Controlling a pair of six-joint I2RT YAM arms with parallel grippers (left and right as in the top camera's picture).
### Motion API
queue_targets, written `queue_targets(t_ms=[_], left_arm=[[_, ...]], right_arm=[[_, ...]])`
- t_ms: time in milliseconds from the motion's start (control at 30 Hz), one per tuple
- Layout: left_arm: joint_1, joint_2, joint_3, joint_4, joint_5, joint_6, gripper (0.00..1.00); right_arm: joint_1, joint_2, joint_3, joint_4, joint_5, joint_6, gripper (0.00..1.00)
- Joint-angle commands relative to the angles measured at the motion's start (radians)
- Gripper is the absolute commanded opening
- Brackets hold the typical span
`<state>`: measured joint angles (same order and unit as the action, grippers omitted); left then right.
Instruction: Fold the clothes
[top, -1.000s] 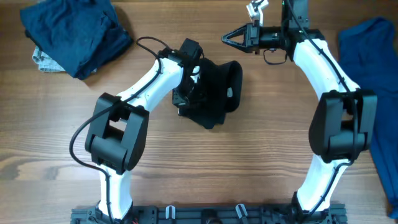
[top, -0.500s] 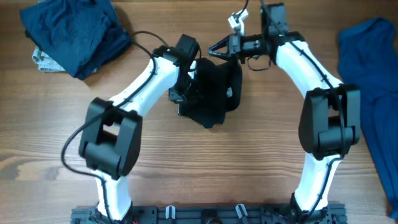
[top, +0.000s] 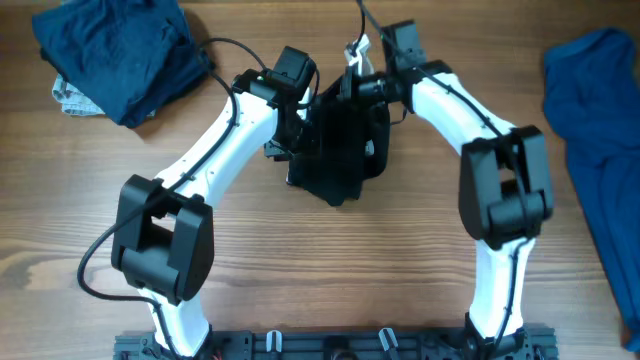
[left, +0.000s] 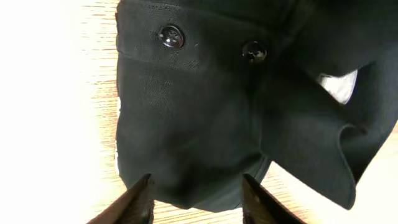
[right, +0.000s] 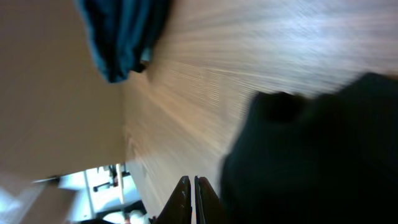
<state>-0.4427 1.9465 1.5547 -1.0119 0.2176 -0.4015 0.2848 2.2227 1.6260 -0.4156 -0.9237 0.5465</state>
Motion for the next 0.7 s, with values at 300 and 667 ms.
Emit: queue_targets(t_ms=[300,667], left_arm=[[0.035,-0.024,-0.004,-0.020,-0.029,0.005,0.57],[0.049,-0.024,-0.004,-0.017,-0.056,-0.024,0.59]], right_arm=[[0.000,0.118,0.005,0.049,-0.076,0.003,0.04],[0.001,-0.138,0.003,-0.177,-0.100,-0.034,0.04]])
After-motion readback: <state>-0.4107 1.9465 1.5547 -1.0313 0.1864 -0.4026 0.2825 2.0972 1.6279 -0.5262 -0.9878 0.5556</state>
